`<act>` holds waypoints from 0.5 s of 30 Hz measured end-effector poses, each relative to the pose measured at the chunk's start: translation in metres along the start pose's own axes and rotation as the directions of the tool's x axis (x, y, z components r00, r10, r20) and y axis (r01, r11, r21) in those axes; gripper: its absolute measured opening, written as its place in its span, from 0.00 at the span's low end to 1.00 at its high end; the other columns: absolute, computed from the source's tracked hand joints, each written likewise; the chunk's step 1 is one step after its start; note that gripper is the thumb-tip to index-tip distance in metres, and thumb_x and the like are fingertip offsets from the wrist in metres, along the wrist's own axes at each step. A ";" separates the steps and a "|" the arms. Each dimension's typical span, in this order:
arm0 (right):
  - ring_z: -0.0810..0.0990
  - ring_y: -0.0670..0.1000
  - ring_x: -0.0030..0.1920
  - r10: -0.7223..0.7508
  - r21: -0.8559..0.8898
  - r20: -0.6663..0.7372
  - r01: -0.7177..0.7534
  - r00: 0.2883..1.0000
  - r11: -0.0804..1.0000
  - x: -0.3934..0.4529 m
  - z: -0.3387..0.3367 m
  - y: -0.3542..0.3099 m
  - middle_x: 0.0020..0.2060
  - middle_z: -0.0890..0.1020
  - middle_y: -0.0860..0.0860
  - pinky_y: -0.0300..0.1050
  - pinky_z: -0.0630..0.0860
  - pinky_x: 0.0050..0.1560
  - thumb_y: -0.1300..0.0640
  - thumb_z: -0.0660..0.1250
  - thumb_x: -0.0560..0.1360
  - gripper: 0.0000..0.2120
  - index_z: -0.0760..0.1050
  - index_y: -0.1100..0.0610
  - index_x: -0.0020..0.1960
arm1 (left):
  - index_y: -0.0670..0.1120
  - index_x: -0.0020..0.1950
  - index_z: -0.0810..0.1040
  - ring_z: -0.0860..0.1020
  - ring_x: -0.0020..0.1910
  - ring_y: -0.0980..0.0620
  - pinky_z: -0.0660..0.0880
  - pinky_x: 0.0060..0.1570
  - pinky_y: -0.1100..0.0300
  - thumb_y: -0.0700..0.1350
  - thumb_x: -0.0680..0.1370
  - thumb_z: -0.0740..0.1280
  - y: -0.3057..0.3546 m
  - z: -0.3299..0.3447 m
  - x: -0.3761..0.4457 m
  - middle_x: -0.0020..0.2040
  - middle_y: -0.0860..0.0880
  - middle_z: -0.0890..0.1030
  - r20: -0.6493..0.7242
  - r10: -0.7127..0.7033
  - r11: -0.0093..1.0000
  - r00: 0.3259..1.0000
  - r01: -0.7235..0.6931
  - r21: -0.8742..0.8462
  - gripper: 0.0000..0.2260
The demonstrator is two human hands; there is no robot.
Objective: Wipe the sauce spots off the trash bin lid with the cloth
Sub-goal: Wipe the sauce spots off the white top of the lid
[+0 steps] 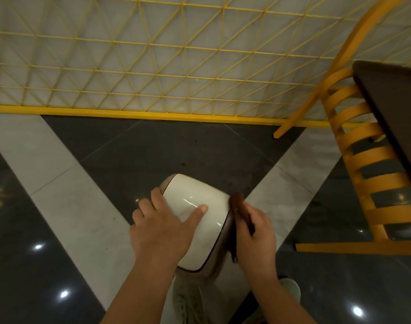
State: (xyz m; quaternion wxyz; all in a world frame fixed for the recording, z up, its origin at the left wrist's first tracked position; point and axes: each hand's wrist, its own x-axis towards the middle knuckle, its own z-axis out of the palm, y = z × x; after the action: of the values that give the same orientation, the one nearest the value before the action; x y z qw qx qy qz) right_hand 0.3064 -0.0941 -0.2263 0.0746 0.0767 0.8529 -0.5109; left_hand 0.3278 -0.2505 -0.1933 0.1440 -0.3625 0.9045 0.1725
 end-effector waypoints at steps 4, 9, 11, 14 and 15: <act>0.72 0.37 0.51 -0.116 -0.167 0.051 0.123 0.992 0.978 0.050 -0.002 -0.013 0.55 0.74 0.42 0.27 0.66 0.51 0.57 0.61 0.79 0.16 0.73 0.43 0.63 | 0.54 0.76 0.49 0.67 0.68 0.40 0.69 0.62 0.43 0.71 0.72 0.57 -0.007 -0.006 0.009 0.72 0.44 0.64 0.126 -0.022 0.988 0.992 0.041 -0.150 0.39; 0.69 0.45 0.58 -0.321 -0.398 0.204 0.378 0.925 0.836 0.067 -0.002 -0.025 0.57 0.74 0.44 0.26 0.60 0.55 0.60 0.61 0.78 0.17 0.74 0.46 0.63 | 0.64 0.76 0.42 0.71 0.65 0.39 0.71 0.60 0.43 0.60 0.75 0.66 -0.004 -0.003 0.017 0.72 0.44 0.57 0.244 0.014 0.959 0.970 0.055 -0.278 0.39; 0.68 0.46 0.60 -0.367 -0.446 0.245 0.440 0.897 0.780 0.060 -0.004 -0.024 0.60 0.74 0.46 0.30 0.60 0.58 0.60 0.61 0.78 0.17 0.74 0.47 0.64 | 0.66 0.75 0.39 0.72 0.62 0.41 0.73 0.59 0.45 0.59 0.76 0.65 -0.003 0.000 0.017 0.70 0.45 0.57 0.252 0.067 0.973 0.965 -0.007 -0.230 0.38; 0.70 0.49 0.61 -0.423 -0.462 0.264 0.499 0.867 0.733 0.046 -0.009 -0.016 0.60 0.75 0.48 0.41 0.68 0.62 0.59 0.62 0.76 0.17 0.75 0.48 0.63 | 0.67 0.74 0.39 0.73 0.61 0.42 0.73 0.58 0.46 0.59 0.77 0.64 -0.007 0.001 0.019 0.69 0.46 0.57 0.260 0.091 0.978 0.961 -0.037 -0.205 0.37; 0.71 0.50 0.60 -0.448 -0.461 0.267 0.522 0.853 0.718 0.040 -0.011 -0.013 0.60 0.76 0.49 0.42 0.70 0.61 0.58 0.62 0.75 0.16 0.76 0.49 0.62 | 0.67 0.74 0.39 0.73 0.60 0.43 0.74 0.57 0.47 0.60 0.77 0.63 -0.008 0.001 0.019 0.68 0.46 0.58 0.260 0.095 0.978 0.961 -0.041 -0.204 0.37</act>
State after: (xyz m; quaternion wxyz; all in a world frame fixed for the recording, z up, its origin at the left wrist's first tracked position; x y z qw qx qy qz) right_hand 0.2642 -0.0884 -0.2185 0.0138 -0.2080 0.9406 -0.2679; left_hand 0.3199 -0.2670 -0.2028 0.2227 -0.3168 0.8670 0.3136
